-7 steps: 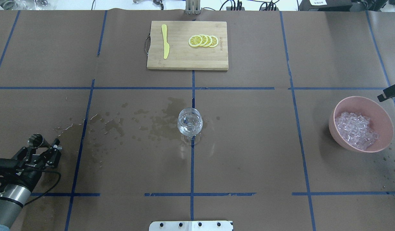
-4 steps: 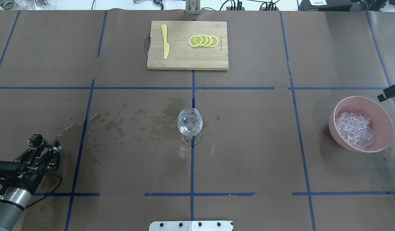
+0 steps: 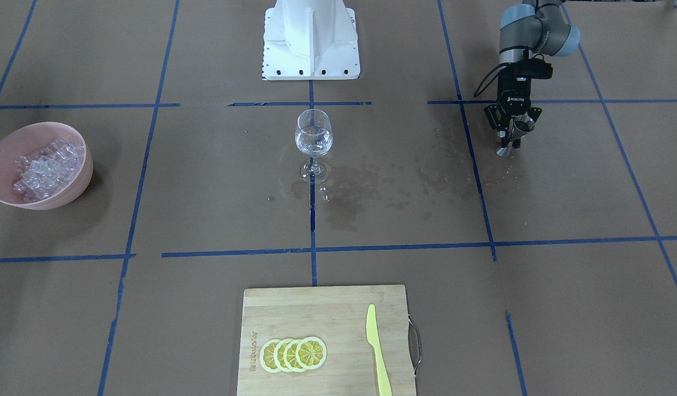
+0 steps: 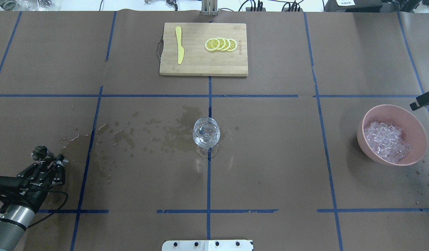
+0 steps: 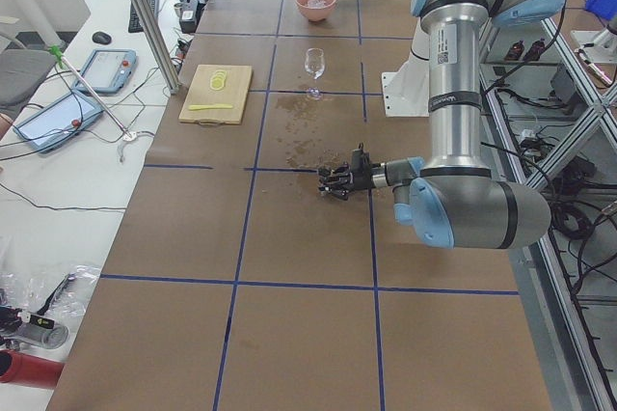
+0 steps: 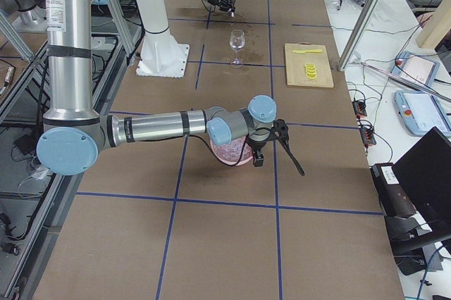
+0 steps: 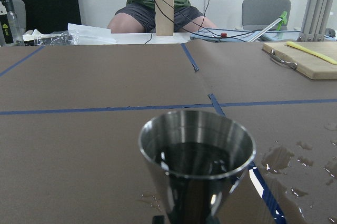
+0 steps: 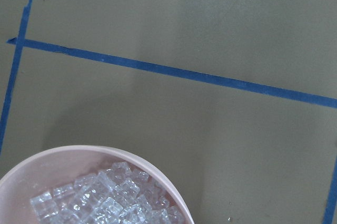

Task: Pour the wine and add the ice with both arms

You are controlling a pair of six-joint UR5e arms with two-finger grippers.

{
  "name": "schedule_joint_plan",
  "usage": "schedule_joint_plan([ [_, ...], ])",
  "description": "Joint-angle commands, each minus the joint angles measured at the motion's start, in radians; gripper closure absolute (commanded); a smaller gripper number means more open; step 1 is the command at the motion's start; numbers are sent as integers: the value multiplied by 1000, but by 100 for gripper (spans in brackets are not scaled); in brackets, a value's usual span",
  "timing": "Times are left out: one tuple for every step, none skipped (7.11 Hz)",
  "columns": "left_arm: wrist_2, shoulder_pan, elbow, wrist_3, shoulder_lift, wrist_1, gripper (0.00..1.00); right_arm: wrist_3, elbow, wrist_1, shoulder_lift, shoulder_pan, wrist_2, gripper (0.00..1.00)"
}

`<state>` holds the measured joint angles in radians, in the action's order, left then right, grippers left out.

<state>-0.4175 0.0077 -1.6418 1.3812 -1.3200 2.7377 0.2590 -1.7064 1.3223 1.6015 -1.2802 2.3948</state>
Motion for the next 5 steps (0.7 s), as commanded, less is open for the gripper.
schedule_joint_plan([
  [19,0,-1,-1,2,13,50,0,-2,0,0,-1,1,0],
  [26,0,-3,-1,4,14,51,0,-2,0,0,-1,1,0],
  [38,0,-1,-1,2,14,57,0,-2,0,0,-1,1,0],
  [40,0,2,1,4,14,77,0,-2,0,0,-1,1,0],
  [40,0,2,1,4,14,95,0,-1,0,0,-1,1,0],
])
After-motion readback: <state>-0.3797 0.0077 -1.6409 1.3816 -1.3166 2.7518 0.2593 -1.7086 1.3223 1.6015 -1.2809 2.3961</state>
